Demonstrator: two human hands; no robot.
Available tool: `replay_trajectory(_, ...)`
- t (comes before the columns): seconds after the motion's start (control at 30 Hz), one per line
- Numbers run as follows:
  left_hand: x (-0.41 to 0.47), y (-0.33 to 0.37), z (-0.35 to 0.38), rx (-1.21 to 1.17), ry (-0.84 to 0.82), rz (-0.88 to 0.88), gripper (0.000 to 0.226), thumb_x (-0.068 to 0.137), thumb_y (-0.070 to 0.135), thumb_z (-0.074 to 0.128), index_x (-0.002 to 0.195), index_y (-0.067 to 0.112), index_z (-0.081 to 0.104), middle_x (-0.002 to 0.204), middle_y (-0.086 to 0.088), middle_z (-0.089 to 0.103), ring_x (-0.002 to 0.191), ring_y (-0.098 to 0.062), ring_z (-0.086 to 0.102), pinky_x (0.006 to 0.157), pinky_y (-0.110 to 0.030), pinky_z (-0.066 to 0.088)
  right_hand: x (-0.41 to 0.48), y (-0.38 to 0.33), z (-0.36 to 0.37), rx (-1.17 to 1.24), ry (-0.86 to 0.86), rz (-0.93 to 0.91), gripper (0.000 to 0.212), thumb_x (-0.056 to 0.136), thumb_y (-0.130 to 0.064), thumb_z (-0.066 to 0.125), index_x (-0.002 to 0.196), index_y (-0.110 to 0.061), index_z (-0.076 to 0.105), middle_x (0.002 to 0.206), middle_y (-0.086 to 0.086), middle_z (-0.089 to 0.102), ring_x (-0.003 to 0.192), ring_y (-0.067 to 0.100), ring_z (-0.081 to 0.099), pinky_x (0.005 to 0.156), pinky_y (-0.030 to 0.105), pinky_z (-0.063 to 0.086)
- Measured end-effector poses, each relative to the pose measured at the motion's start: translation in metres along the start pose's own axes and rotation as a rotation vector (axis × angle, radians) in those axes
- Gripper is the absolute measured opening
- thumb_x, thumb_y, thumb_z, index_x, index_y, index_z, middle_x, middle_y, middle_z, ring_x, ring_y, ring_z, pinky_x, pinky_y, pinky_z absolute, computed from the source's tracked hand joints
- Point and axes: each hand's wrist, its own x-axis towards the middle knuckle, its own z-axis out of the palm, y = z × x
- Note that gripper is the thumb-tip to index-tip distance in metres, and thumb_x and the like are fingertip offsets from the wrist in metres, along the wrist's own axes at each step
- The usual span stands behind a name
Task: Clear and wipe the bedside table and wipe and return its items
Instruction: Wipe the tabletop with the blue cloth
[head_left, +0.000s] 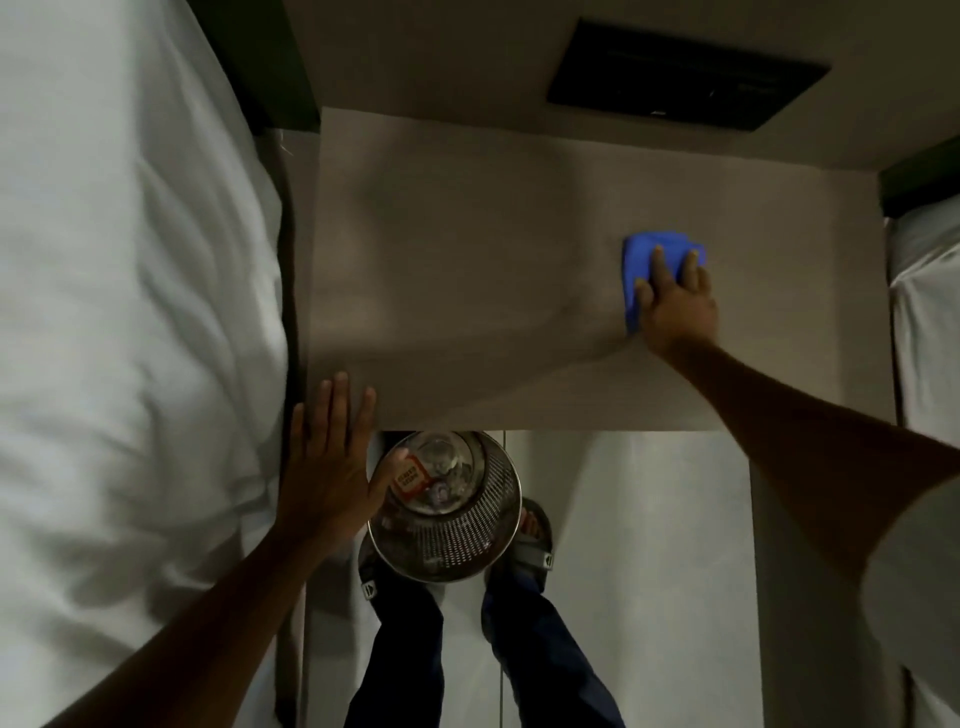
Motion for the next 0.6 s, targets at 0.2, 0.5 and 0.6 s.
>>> replay_trajectory(0.2, -0.031, 0.003, -0.003, -0.035, -0.047, -0.055, 0.077, 0.092, 0.064, 0.028, 0.155, 0.021, 0.012, 0.161, -0.021, 0.007, 0.149, -0.035, 0.007, 0.118, -0.049, 0.010, -0.037, -0.100, 0.029, 0.054, -0.024, -0.215, 0.053, 0.100, -0.041, 0.028, 0.149, -0.030, 0.013, 0.160, 0.015, -0.002, 0.146, 0.037, 0.000, 0.117, 0.051, 0.008)
replay_trajectory(0.5, -0.045, 0.005, 0.000, -0.053, -0.036, -0.047, 0.083, 0.089, 0.055, 0.039, 0.151, 0.003, 0.020, 0.156, -0.029, 0.020, 0.145, -0.044, 0.021, 0.115, -0.057, 0.026, -0.143, -0.196, 0.083, -0.025, -0.100, -0.820, 0.050, 0.098, -0.037, 0.039, 0.146, -0.031, 0.028, 0.160, 0.011, 0.008, 0.147, 0.033, 0.004, 0.117, 0.053, 0.010)
replay_trajectory(0.6, -0.041, 0.002, -0.005, -0.066, -0.018, -0.024, 0.083, 0.089, 0.057, 0.034, 0.149, 0.001, 0.027, 0.155, -0.031, 0.021, 0.144, -0.045, 0.022, 0.113, -0.057, 0.024, -0.146, -0.123, 0.080, -0.012, -0.083, -0.648, 0.053, 0.099, -0.041, 0.034, 0.148, -0.030, 0.020, 0.160, 0.014, 0.002, 0.147, 0.035, 0.000, 0.116, 0.053, 0.007)
